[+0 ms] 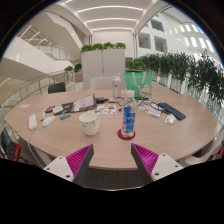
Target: Pour water
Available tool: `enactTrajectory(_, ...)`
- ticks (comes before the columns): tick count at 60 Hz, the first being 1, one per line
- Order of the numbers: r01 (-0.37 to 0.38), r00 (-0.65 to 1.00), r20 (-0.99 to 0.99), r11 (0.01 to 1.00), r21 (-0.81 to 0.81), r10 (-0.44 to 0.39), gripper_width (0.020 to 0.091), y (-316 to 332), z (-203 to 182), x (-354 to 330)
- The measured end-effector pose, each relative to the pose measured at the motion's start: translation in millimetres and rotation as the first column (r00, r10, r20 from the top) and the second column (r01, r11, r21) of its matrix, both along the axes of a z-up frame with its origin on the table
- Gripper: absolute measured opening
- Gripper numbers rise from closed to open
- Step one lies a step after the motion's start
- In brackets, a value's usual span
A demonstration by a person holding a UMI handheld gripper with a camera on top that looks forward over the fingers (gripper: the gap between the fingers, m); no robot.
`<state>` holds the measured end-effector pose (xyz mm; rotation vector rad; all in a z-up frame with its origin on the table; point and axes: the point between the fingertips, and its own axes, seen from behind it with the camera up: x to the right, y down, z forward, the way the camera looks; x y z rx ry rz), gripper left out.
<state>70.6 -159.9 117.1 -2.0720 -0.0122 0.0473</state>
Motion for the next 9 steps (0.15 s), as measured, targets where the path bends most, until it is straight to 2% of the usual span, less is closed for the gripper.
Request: enactTrajectory(9, 0.036, 0.999, -0.039, 0.999, -0.004, -0.036, 0.0832, -63.4, 26.9, -24.1)
